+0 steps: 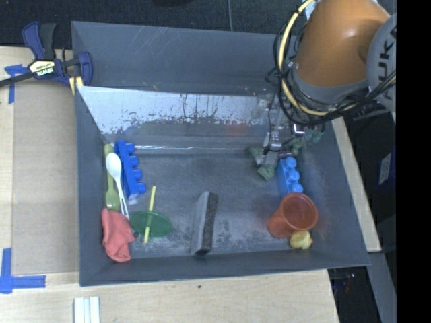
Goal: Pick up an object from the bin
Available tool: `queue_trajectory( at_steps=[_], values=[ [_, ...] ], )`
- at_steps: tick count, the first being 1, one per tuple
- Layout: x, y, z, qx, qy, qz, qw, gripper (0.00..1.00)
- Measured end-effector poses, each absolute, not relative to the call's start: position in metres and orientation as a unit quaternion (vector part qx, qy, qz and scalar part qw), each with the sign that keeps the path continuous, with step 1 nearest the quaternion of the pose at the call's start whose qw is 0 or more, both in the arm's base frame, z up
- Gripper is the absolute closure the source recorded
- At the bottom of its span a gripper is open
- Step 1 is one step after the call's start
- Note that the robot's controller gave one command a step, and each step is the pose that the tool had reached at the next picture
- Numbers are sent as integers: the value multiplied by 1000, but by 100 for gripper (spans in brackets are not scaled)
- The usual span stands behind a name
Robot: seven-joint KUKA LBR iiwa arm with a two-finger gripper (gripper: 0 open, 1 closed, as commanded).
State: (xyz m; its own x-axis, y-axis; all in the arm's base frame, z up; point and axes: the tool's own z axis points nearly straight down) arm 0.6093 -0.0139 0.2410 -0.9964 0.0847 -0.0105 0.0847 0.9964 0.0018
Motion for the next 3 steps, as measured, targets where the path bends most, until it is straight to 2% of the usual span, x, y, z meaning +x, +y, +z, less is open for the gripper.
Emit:
queue_trajectory(
  at_steps=[1,2,3],
  values=[
    [594,3,258,45,999,1,5,0],
    [590,-38,211,65,998,2,7,0],
    [554,-37,164,83,997,2,3,0]
  ],
)
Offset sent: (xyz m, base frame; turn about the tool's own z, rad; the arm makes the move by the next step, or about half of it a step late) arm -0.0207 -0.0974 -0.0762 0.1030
